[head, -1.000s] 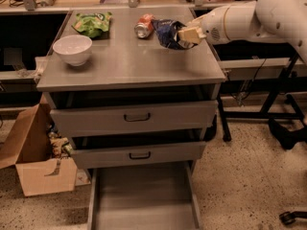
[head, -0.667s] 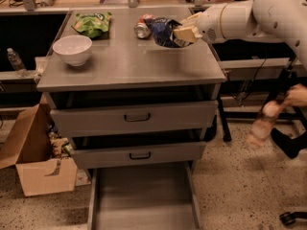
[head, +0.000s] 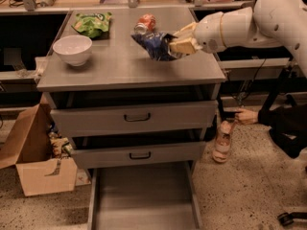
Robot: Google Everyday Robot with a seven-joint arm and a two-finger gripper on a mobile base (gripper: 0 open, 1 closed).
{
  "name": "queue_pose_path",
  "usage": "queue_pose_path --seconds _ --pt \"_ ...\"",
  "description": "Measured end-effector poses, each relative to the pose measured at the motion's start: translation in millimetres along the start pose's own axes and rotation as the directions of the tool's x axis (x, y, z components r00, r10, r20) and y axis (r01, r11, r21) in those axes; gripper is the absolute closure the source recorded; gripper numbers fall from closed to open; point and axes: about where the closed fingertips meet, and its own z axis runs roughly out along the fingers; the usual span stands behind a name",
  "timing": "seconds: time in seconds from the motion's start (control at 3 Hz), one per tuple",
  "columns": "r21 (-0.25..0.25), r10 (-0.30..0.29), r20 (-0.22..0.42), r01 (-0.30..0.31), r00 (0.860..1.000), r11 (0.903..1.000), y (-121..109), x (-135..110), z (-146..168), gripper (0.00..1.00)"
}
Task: Place blue chip bag into bottom drawer
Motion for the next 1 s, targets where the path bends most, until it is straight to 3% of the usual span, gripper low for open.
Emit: queue_pose_path --seconds 0.33,0.67,1.0 --pt "-0.193 -0.137 0.055 0.145 0.989 0.9704 71.2 -1.8 -11.8 1.0" --pt "-0.344 -0.213 0.114 0.24 0.97 0.9079 135.4 14.1 -26.2 1.0" --pt "-0.378 -0.235 0.129 0.266 0.964 0.8864 149.4 18.8 -29.1 1.0"
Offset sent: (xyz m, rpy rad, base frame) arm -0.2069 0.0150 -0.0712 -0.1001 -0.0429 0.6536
